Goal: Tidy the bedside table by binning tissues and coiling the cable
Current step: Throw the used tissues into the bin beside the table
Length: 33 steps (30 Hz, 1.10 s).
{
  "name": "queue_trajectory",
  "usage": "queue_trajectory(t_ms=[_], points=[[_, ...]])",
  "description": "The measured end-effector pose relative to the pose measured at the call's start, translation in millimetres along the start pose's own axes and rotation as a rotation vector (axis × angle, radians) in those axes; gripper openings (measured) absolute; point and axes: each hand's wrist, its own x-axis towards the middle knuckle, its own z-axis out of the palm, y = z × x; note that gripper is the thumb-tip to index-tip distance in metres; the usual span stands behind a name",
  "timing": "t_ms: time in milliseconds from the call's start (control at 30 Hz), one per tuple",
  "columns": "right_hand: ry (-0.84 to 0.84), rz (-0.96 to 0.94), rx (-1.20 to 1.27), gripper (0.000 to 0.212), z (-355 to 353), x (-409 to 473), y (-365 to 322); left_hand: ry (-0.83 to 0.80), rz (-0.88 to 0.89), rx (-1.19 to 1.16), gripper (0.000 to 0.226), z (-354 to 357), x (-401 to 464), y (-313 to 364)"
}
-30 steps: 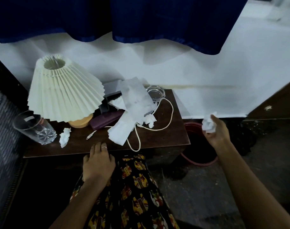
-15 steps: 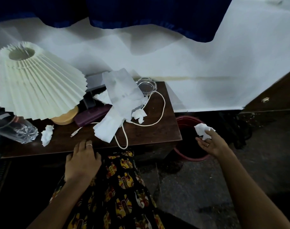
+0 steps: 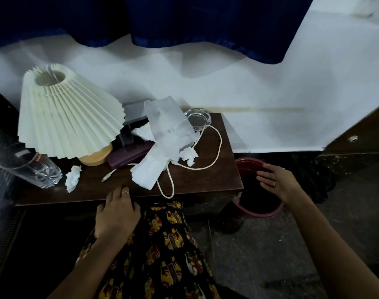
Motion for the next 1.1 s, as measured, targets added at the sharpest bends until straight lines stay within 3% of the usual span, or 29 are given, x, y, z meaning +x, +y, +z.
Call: queue_trajectory(t_ms=[200,400,600,767,967,1100], points=[[-0.147,-0.209,-0.155,0.022,70,-36,-36,-0.032,-0.001,-0.032,0.058,-2,0,0],[-0.240,-0.501,-0.519,0.014,149,-65,-45,-0.047,0.012,-0.054,0.058,-2,2,-2],[-0.168,-0.767,-0.924,0.049,229,-84,-25,-0.067,0.017,-0.075,0.060,-1,2,-1],[0.006,-0.818,-1.099,0.070,279,-89,-19,-0.079,0.016,-0.065,0.061,-1,3,-1],[0.126,-0.780,-1.061,0.060,301,-90,-28,-0.096,0.023,-0.094,0.060,-3,4,-4],[0.123,-0.740,-1.050,0.064,298,-89,-39,-0.098,0.031,-0.083,0.058,-2,5,-4]])
